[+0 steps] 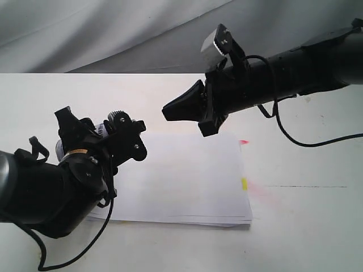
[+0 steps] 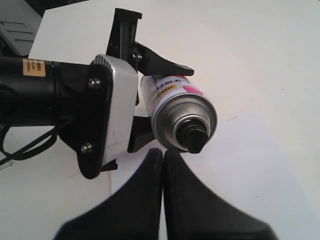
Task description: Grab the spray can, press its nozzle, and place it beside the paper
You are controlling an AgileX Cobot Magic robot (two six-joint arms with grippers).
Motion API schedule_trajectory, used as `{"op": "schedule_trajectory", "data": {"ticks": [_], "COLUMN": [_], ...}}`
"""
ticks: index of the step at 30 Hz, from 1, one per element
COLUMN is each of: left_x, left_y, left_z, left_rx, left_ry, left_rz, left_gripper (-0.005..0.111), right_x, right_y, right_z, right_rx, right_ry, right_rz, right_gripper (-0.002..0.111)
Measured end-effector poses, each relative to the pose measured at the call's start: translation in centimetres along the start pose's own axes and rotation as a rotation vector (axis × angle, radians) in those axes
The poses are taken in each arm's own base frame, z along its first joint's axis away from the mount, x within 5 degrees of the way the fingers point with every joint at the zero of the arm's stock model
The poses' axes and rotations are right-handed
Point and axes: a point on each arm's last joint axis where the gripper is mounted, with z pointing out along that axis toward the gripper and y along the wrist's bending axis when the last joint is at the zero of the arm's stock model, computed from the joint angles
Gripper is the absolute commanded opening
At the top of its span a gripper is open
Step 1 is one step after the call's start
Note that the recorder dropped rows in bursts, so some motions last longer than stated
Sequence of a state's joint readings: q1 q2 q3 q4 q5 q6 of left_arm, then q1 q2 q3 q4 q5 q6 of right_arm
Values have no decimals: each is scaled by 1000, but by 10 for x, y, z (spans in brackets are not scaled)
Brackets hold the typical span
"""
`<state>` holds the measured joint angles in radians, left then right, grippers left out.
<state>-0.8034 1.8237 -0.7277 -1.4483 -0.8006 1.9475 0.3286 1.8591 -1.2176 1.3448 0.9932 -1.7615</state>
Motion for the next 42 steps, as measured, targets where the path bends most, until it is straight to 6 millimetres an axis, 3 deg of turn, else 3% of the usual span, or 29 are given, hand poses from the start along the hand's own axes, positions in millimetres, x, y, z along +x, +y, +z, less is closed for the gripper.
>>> {"op": "schedule_trajectory", "data": {"ticks": [7, 13, 19, 25, 32, 42], "left_x": [0, 0, 0, 0, 0, 0], "left_y": [0, 0, 0, 0, 0, 0], "left_z": [0, 0, 0, 0, 0, 0], "left_rx": [1, 1, 1, 1, 0, 0], "left_ry": [1, 3, 3, 3, 1, 1], "left_rz": [-1, -3, -3, -3, -1, -1], "left_gripper": [0, 0, 0, 0, 0, 0], "right_x": [17, 26, 18, -5, 19, 19], "right_y": [-19, -26, -23, -41, -48, -51], "right_z": [23, 32, 37, 44, 57, 57], "right_rx": [-38, -57, -55, -121, -164, -130], "right_ry": [27, 27, -21, -18, 56, 54], "right_rz": [24, -10, -71, -80, -52, -57], "right_gripper": [0, 0, 0, 0, 0, 0]}}
